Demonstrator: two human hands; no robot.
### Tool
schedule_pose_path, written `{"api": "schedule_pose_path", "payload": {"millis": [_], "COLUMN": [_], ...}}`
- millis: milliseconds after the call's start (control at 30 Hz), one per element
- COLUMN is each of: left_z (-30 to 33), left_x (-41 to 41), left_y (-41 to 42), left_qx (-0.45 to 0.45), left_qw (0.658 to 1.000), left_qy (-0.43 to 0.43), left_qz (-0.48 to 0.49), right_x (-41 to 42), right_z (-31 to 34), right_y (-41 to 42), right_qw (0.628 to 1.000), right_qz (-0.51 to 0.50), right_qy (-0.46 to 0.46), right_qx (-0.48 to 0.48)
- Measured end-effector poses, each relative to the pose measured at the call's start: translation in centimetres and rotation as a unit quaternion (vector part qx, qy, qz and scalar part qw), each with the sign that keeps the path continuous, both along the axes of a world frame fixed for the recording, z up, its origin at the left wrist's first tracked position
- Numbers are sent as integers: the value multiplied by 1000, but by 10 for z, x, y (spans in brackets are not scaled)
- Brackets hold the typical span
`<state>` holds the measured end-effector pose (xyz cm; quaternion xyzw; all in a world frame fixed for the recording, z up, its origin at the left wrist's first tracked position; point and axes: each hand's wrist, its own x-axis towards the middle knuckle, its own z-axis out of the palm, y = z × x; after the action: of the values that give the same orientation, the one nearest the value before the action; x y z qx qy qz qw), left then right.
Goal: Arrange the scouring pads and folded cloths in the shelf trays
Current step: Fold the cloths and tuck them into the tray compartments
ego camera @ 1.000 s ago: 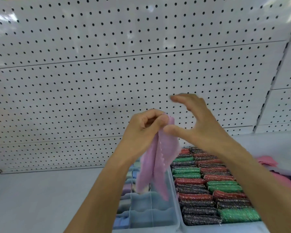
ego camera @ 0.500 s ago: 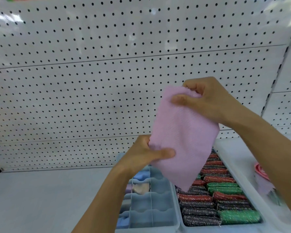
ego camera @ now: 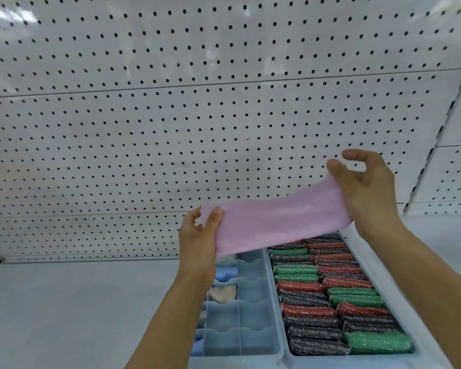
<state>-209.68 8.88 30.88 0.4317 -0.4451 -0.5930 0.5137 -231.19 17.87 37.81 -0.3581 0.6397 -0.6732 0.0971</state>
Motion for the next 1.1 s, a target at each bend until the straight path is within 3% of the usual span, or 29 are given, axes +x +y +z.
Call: {"api": "schedule_pose_path", "payload": {"millis": [100,167,267,333,433,533,767,833,933,1000,1100], "left_z": [4,7,13,17,27,34,39,39,39,37,29], "left_x": [5,13,29,42,53,52,49,49,46,41,35], "left_y": [-1,-5,-14,-20,-23,-22,-22,-23,-18,-14,-17], "left_qx": [-62,-109,-115,-114,-124,-159,-270,-249,-124,-65,-47], "left_qw": [997,993,991,985,971,963,915,925,981,989,996], "left_qy": [-9,-25,-63,-76,-96,-166,-296,-284,-97,-3,-11], "left_qz": [49,35,-27,-107,-182,-142,-55,-43,-112,-131,-80], "right_x": [-5,-15,-31,-36,-34,-28,-22,-24,-25,-25,-19], "right_z": [-13,-13,-14,-11,-6,-8,-6,-6,-12,-21,-28], "right_y": [1,4,12,19,28,28,23,22,22,19,15], "right_qw": [999,990,958,945,954,957,956,969,973,961,961], "right_qz": [33,126,266,309,269,173,102,106,210,248,210], "right_qy": [-19,-55,-100,-84,35,156,233,180,-6,-103,-172], "right_qx": [3,25,42,62,127,171,144,133,91,62,53]}}
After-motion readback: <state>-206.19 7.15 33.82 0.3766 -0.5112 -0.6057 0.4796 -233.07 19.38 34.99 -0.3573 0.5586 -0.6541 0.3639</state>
